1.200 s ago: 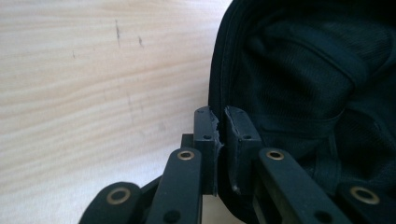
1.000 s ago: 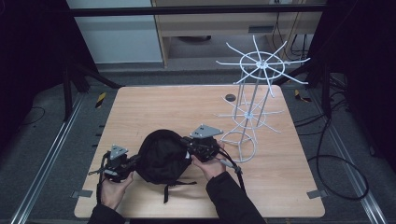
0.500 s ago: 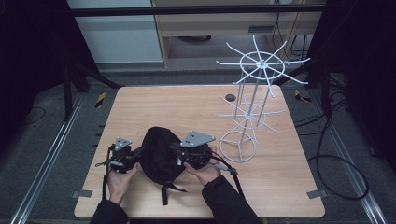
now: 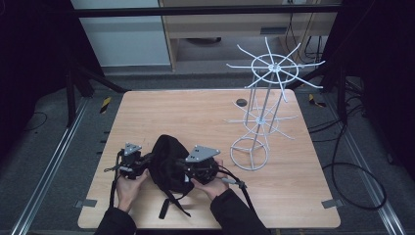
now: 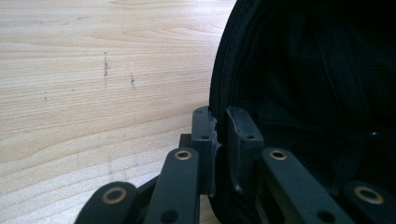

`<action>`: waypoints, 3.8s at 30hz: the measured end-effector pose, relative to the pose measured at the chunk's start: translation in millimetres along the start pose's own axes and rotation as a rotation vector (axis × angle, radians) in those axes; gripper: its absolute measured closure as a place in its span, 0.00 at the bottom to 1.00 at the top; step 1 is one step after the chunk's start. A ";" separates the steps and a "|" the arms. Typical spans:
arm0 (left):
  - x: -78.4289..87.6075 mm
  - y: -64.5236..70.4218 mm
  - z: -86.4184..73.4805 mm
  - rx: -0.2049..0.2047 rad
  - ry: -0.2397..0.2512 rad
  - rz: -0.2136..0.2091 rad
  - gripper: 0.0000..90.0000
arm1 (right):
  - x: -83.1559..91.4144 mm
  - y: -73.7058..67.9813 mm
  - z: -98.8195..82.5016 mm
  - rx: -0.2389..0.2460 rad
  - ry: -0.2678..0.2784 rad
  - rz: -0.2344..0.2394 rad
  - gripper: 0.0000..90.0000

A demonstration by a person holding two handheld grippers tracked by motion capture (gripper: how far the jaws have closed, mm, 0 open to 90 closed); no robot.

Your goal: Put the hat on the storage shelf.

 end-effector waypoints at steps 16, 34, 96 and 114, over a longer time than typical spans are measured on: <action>44.0 0.0 18.8 -0.005 0.082 -0.043 0.65 | 17.7 18.9 4.2 -0.020 0.003 -0.138 0.94; 42.8 57.0 54.5 0.036 0.154 -0.202 0.45 | 14.0 2.8 -2.3 0.034 -0.007 -0.110 0.93; 66.2 92.0 73.3 0.039 0.253 -0.304 0.92 | 48.5 13.5 -5.8 -0.069 0.019 -0.078 0.55; 81.6 115.2 77.4 -0.016 0.304 -0.383 0.92 | 43.4 8.9 -10.1 -0.173 0.096 0.059 0.97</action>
Point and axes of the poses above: each handheld gripper's, and its own axes: x roughly backward along the jaws, z roughly out of its top, y roughly to its right, the point moved 4 cm from there along -x, roughly forward along the jaws, and after that the axes turned 8 degrees about y, right-handed, at the moved point
